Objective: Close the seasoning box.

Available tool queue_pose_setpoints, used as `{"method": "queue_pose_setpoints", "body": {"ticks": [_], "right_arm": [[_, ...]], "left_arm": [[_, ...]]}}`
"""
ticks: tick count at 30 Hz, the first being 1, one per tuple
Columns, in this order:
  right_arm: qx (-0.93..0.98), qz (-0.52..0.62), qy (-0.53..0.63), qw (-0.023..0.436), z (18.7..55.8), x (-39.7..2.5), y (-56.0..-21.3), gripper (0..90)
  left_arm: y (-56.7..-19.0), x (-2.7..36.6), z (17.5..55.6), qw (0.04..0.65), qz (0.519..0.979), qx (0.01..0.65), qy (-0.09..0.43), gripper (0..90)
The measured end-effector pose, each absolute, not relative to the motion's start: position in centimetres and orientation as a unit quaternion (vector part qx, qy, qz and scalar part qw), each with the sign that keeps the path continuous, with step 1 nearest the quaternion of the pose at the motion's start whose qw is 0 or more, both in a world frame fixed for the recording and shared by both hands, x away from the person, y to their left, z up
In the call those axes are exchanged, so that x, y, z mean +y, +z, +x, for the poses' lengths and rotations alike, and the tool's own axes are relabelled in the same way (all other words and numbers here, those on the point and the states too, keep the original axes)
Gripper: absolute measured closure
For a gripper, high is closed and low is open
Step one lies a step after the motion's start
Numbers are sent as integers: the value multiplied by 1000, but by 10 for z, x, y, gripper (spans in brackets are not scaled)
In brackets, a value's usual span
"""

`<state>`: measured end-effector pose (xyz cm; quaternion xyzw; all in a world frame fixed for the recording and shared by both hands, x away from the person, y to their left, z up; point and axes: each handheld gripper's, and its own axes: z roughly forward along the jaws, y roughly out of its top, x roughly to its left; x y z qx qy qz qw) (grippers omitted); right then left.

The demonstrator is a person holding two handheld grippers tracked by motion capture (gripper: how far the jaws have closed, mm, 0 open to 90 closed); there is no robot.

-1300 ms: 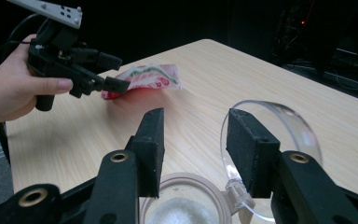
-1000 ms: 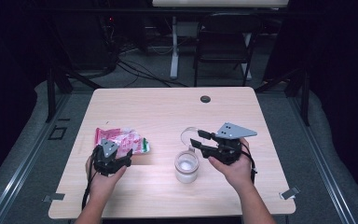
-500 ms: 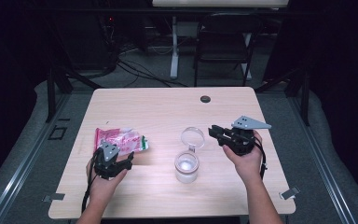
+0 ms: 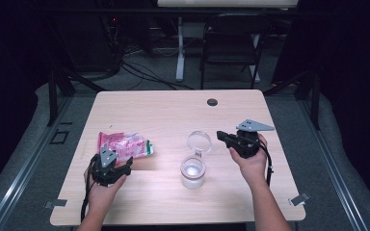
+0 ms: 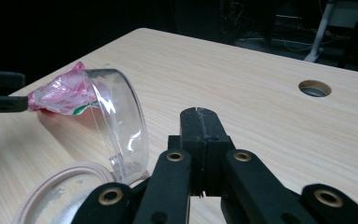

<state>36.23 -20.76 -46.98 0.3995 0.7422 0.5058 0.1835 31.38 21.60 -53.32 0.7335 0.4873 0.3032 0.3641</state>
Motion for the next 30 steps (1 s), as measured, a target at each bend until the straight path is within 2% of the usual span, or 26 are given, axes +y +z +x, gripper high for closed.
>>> {"method": "queue_pose_setpoints", "body": {"ticks": [30], "right_arm": [[754,393,496,178,365,-198,-476,900]], "left_arm": [[-534,219,312,367,728,489,309,344]]}}
